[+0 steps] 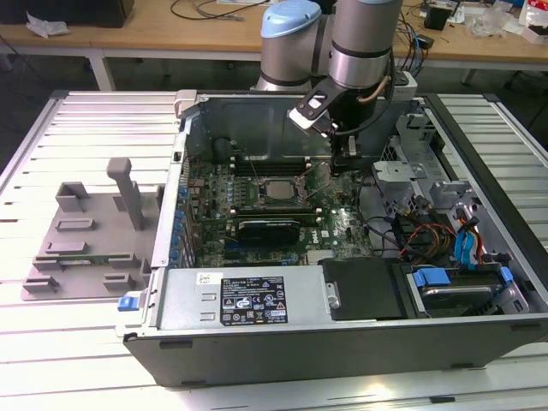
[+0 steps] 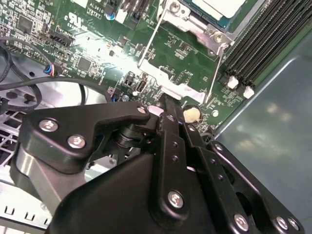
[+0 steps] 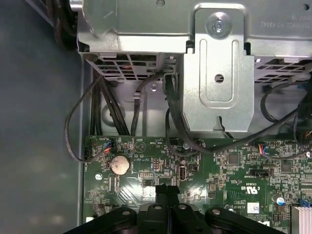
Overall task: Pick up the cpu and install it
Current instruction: 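Close the cpu cover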
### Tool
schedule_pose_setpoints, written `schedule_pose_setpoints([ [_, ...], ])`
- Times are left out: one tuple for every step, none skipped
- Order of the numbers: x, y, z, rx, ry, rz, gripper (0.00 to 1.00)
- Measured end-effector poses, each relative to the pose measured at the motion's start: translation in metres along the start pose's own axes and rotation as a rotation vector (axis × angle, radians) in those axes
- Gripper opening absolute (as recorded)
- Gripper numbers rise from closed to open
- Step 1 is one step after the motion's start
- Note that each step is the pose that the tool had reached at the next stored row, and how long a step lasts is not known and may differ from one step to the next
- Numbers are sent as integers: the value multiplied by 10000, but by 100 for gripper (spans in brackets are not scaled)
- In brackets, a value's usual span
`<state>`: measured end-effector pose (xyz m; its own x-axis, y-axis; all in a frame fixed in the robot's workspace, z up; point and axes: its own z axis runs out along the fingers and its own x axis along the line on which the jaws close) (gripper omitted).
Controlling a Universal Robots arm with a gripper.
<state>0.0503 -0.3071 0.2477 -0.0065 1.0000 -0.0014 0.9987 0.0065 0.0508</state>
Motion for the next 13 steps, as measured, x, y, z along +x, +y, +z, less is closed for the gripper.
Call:
schedule_pose_setpoints([
  [0,-16,-1,0,0,-1,11],
  [0,-40,-1,0,2,0,11],
  [0,-59,-3,0,0,0,11],
  [1,-76,-3,0,2,0,11],
  [1,-117,-5,0,0,-1,11],
  [1,-159,-8,0,1,0,11],
  [1,-210,-10,-2,1,0,11],
  [2,-298,-15,-6,4,0,11],
  [2,-366,-18,-11,9,1,11],
  [4,-463,-22,-21,17,1,11],
  [4,-546,-27,-28,19,1,11],
  [4,-592,-30,-30,20,1,11],
  [4,-623,-31,-31,21,2,11],
])
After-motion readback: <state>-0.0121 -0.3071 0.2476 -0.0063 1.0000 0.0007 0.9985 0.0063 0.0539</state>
